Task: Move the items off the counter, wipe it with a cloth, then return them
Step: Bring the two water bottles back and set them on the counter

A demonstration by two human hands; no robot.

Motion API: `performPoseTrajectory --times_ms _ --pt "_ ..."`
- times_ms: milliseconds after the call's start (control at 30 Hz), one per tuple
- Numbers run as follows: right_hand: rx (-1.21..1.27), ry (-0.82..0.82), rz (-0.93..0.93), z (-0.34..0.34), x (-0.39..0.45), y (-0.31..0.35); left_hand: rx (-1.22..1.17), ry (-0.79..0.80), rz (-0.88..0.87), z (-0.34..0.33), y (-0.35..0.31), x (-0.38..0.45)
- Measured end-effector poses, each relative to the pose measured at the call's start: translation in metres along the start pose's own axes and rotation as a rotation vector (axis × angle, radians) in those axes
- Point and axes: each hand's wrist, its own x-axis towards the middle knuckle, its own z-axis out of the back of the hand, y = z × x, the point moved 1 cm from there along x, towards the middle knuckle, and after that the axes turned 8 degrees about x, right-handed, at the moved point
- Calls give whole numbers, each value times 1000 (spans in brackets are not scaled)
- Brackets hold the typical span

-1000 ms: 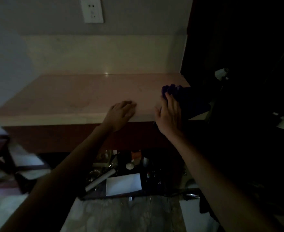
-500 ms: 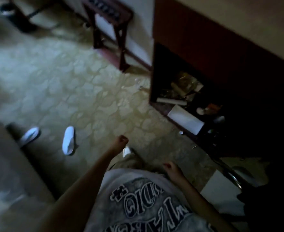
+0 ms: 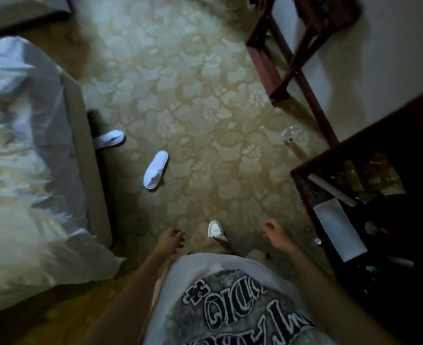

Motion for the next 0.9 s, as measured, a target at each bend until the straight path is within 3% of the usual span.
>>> performPoseTrajectory --times_ms 100,333,433,567,700,900 --pt "-18 -36 83 1 9 74 -25 -1 55 15 -3 9" --pt "-27 -24 15 23 80 139 -203 -2 212 50 -52 50" --pt "-3 -38 -25 34 117 173 -244 -21 219 81 -97 83" --pt "-173 11 -56 52 160 242 -314 -89 147 143 -192 122" --pt "-191 65 -54 54 203 338 -374 -144 29 202 -282 148" --pt "-260 149 136 21 272 536 -372 -126 117 239 -288 187"
